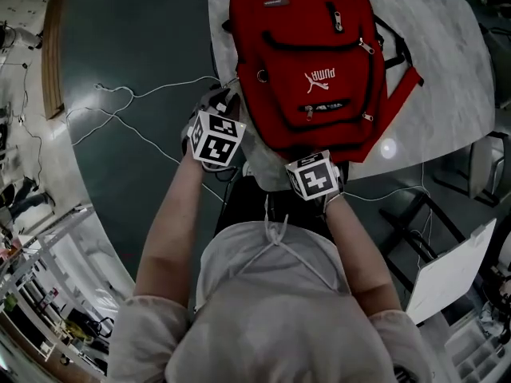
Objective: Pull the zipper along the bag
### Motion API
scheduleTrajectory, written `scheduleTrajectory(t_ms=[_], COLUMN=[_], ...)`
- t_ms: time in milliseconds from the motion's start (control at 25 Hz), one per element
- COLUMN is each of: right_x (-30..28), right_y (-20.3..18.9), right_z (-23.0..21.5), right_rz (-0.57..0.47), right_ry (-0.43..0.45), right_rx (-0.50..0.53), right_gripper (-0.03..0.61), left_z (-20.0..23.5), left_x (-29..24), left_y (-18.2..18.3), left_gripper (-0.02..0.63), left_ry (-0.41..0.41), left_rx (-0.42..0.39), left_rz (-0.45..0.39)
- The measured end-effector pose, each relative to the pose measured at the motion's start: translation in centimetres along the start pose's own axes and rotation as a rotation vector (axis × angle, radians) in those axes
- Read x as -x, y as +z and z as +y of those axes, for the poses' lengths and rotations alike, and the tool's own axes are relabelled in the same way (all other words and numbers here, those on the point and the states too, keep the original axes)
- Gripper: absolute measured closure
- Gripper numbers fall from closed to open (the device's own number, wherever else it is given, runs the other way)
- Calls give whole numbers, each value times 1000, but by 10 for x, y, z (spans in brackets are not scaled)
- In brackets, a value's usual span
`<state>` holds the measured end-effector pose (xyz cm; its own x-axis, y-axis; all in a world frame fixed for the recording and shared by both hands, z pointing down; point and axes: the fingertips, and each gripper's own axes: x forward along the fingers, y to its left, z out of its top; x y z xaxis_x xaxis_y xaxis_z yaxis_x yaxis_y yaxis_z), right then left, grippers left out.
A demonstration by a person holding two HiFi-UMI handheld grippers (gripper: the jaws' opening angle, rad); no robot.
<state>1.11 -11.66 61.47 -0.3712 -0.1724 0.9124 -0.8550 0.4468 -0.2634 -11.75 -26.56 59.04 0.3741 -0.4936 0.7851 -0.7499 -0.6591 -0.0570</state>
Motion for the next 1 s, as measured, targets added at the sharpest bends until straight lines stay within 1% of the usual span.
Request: scheduleTrajectory(t_ms=[80,160,280,440,480,560,680,800,880,1000], right_x=[5,13,28,53,60,74,99,132,154,188], right_y=[1,3,14,31,35,48,71,92,107,131], right_z=[3,7,10,16,19,24,31,43,53,63], right_rz=[0,-23,-98,-199,-223,-274,-366,-484,-570,-696], right_ry=[21,31,12,-17,-20,-27,-46,-92,-106,-107], right_rx=[-11,-8,2,13,22,50,110,214,267,279], right_gripper=[551,551,551,551,551,551,551,551,551,551], left_z=[-7,-14,-26,-43,-45,-47,-46,-47,-48,-48], left_x=[13,29,56,90,98,115,142,171,193,221], left_y=[-7,-11,-2,12,16,28,48,64,79,107], left_gripper=[560,560,560,561,571,594,594,594,594,594], left_ry=[9,17,9,-12,-9,7,29,59,79,102], left_rx=[32,86,157,228,241,255,265,272,266,233], left_rz=[-17,-52,-141,-219,-241,-293,-366,-437,-496,-589])
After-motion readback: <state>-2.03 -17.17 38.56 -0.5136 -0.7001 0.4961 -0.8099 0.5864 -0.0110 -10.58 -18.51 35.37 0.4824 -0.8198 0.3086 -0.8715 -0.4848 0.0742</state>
